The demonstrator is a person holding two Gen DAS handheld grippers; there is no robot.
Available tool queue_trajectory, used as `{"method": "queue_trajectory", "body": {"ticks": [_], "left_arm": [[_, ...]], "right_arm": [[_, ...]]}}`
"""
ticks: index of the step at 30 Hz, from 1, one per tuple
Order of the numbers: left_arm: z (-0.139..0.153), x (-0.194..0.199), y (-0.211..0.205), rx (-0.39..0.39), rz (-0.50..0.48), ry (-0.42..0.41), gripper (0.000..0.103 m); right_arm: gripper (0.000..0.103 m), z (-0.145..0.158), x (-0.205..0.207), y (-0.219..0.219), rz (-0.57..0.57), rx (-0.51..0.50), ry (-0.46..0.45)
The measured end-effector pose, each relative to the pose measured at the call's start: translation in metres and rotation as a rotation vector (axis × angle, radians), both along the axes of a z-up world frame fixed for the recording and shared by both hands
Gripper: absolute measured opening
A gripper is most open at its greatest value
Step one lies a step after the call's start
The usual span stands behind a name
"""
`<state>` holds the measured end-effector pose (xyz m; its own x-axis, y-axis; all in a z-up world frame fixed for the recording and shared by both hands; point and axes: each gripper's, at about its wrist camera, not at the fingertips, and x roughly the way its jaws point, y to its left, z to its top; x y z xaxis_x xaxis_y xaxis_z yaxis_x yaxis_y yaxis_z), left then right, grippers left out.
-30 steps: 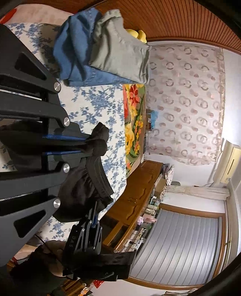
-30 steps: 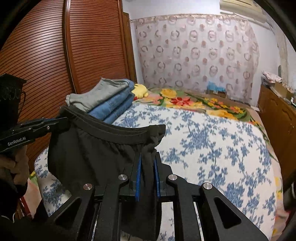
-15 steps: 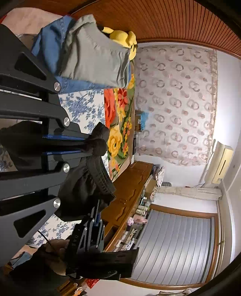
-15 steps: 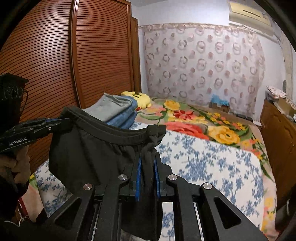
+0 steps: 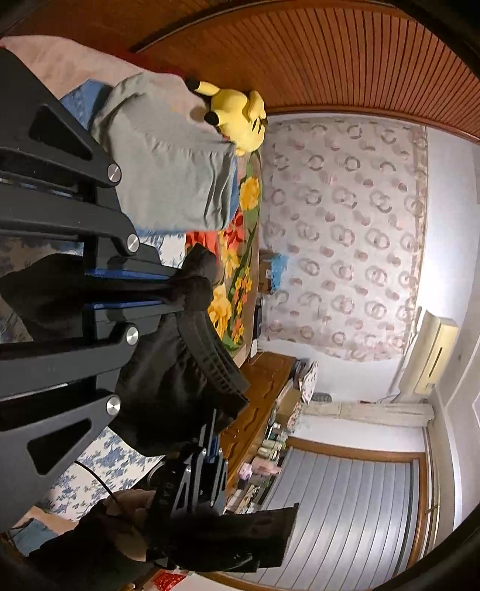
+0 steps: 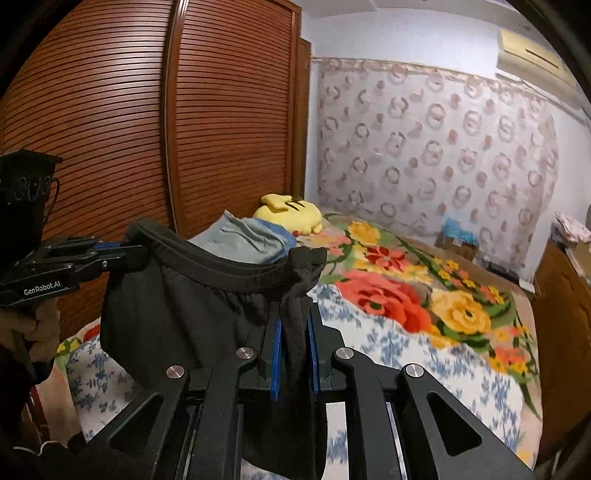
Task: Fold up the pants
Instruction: 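Lift the folded black pants with both tools and carry them toward the jeans stack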
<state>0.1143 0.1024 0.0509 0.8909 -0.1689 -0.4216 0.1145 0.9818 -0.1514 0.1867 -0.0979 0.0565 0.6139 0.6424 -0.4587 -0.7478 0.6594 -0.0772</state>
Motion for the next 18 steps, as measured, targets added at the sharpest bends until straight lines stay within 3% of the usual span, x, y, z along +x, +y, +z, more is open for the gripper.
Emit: {"method": "queue_trajectory", "body": {"ticks": [18], "left_arm": [[0.004, 0.028, 0.044, -0.006, 0.118, -0.010, 0.010]], "right_arm": [[0.012, 0.011, 0.076, 0.050, 0.102, -0.033, -0.049]]}}
